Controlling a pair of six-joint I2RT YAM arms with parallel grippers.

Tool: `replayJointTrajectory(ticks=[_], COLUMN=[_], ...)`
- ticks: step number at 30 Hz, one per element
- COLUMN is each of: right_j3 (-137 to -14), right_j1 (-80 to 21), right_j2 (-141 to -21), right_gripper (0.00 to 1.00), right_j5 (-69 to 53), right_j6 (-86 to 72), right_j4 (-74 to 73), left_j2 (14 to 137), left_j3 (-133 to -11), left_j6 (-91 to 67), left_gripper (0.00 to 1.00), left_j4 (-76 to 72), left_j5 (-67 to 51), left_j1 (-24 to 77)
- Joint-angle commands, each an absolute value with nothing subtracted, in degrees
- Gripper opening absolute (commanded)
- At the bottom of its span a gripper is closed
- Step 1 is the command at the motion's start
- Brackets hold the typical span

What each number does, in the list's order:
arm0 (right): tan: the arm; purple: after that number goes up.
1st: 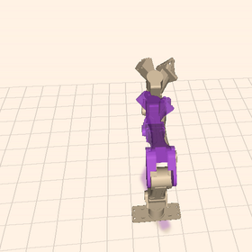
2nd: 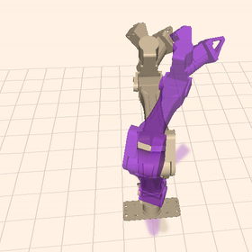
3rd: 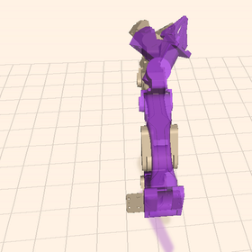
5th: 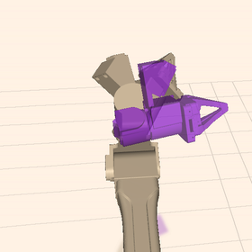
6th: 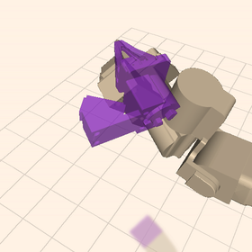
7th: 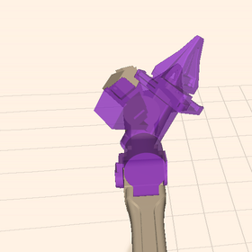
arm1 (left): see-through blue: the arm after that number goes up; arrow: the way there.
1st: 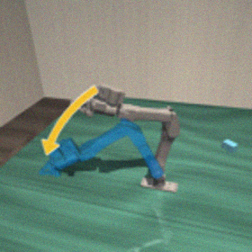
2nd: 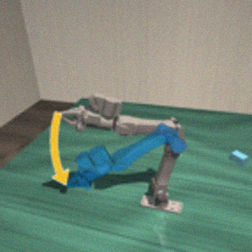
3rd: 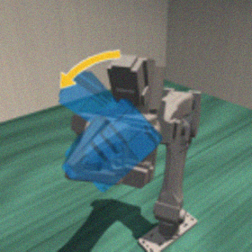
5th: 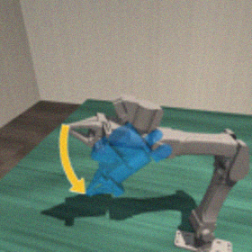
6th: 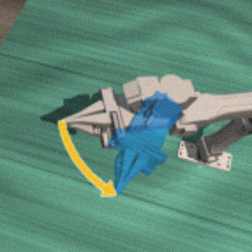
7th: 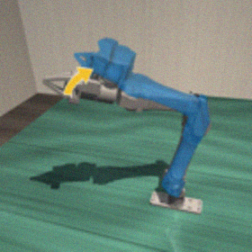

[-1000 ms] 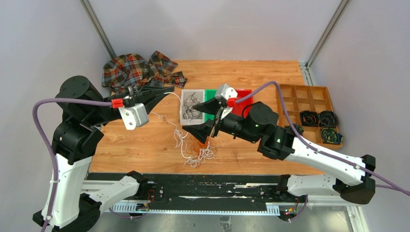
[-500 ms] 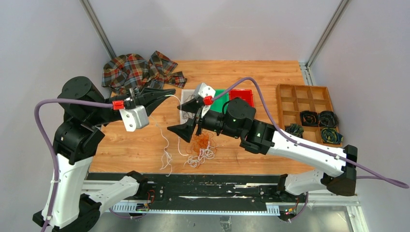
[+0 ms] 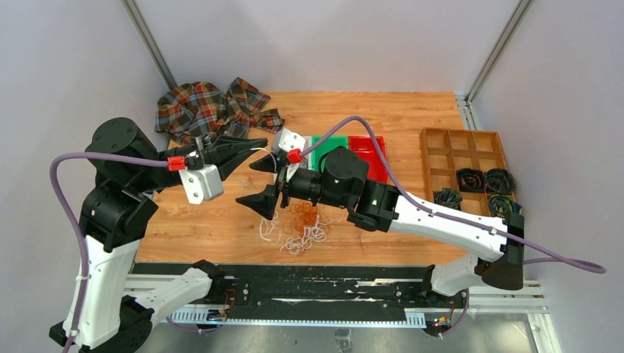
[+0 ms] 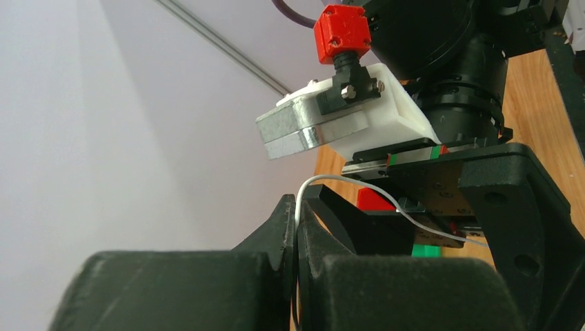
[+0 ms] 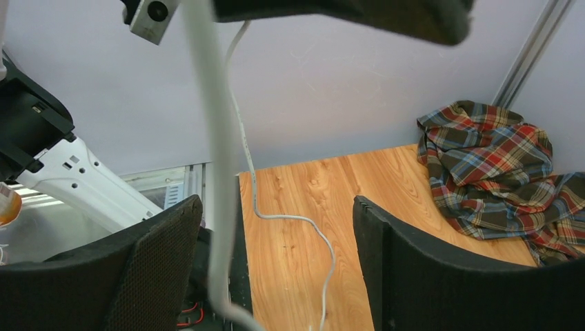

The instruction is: Untangle the cables

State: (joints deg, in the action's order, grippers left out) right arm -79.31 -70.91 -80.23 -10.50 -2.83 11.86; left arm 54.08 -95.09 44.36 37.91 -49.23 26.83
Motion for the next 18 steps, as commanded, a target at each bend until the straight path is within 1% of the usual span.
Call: replayJointTrajectory(ticks=[1, 2, 3, 6, 10, 11, 12, 13, 14, 15, 17, 18], right_j3=[-81.59, -81.38, -80.66, -79.37, -77.54, -76.96, -76.27, -75.77, -75.28, -74.88, -74.15, -73.79], right_j1=[-71.89, -71.89, -71.89, -71.89, -71.81, -71.81, -71.76, -71.61, -71.32, -71.03, -69.71, -68.12], right_j2=[-81.78, -81.9, -81.77, -81.44, -80.36, -79.93, -79.29, -78.52, -77.69, -76.75, -74.32, -72.8], right_gripper=[0.79, 0.75, 0.67, 0.34, 0.02, 0.01, 0.0, 0.01, 0.01, 0.01, 0.0, 0.0], right_j5=[-9.41, -7.9, -6.79, -3.48, -1.14, -0.35, 0.41, 1.48, 2.4, 3.96, 7.63, 9.18], right_j6=[-1.67, -1.67, -1.48, -1.01, -0.72, -0.66, -0.39, 0.03, 0.77, 1.72, 3.52, 3.86], right_j4=[15.11, 15.92, 17.1, 20.33, 23.1, 23.75, 23.9, 23.87, 23.32, 21.82, 19.51, 17.57], left_j2=[53.71, 53.7, 53.7, 53.7, 53.49, 53.19, 52.85, 52.33, 51.93, 51.53, 50.9, 50.67], left_j3=[-95.26, -95.34, -95.49, -96.07, -95.95, -95.41, -94.73, -94.01, -93.29, -92.61, -91.75, -91.47], left_j6=[43.44, 43.12, 42.79, 41.1, 39.09, 39.05, 39.48, 40.27, 40.94, 41.69, 43.1, 43.83], left_gripper=[0.0, 0.0, 0.01, 0.0, 0.01, 0.02, 0.07, 0.15, 0.27, 0.47, 0.75, 0.86], left_j4=[37.62, 37.62, 37.62, 37.62, 37.61, 37.62, 37.62, 37.62, 37.57, 37.59, 37.62, 37.62], left_j5=[-50.78, -50.65, -50.55, -50.45, -49.89, -49.24, -48.44, -47.42, -46.27, -45.04, -42.75, -41.72], left_j1=[27.07, 27.07, 27.07, 27.11, 27.07, 27.07, 27.07, 27.11, 27.08, 27.07, 27.11, 27.08])
